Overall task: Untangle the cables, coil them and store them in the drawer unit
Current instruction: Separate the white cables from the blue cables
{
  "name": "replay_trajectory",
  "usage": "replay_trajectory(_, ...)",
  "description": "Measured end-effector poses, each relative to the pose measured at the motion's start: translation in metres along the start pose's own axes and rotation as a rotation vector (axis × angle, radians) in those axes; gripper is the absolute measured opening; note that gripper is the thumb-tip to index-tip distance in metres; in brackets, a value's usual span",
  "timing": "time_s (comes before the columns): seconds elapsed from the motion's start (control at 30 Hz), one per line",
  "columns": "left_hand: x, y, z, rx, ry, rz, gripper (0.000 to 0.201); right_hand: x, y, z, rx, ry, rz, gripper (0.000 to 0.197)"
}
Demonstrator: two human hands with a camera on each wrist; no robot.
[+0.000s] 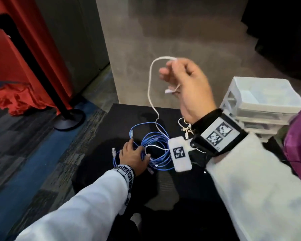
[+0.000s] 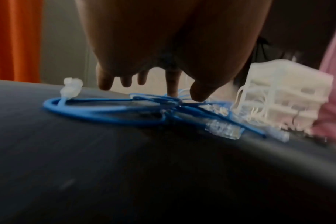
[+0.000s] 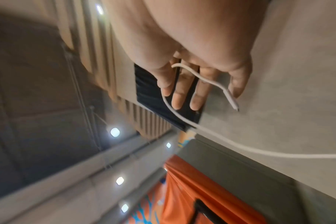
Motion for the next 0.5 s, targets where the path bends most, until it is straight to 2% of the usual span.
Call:
replay_trajectory(0.1,0.001,-0.017,0.011,-0.011,-0.023,-0.006,0.044,0.018,-0.071,-0.020,0.108,0.064,-0.122,0.014)
replay_trajectory(0.17,0.003,-0.020,0.008,-0.039,0.012,-0.009,0.049,0.024,-0.094,-0.037,0.082,0.091,-0.157,0.012)
replay_trajectory(0.23,0.003,-0.014,-0.005,-0.142,0.156,0.006,0.052,0.025,-0.099,-0.050,0.049,0.083,-0.127,0.012)
replay_trajectory(0.3,0.002,0.006,-0.027,-0.310,0.361,0.132,0.049,0.021,-0.096,-0.057,0.052,0.050,-0.084,0.013)
replay_trajectory(0.33,0.001,0.021,-0.037,-0.399,0.418,0.227,0.049,0.018,-0.094,-0.058,0.065,0.034,-0.067,0.014)
replay_trajectory(0.37,-0.001,0.039,-0.046,-0.486,0.403,0.324,0.051,0.014,-0.092,-0.057,0.077,0.024,-0.057,0.014)
replay_trajectory(0.43,0.000,0.075,-0.046,-0.577,0.204,0.435,0.061,0.006,-0.093,-0.054,0.114,0.013,-0.059,0.014)
replay_trajectory(0.5,0.005,0.095,-0.030,-0.513,0.003,0.411,0.068,-0.002,-0.101,-0.051,0.167,0.003,-0.089,0.013)
Point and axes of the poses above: each hand's wrist, its own x-axis towards the middle knuckle, its own z-axis out of the palm, y = z × x, the point moved 3 cm from there along x, towards the middle knuckle, and after that the axes turned 4 degrees about y, right-handed, at the moved point
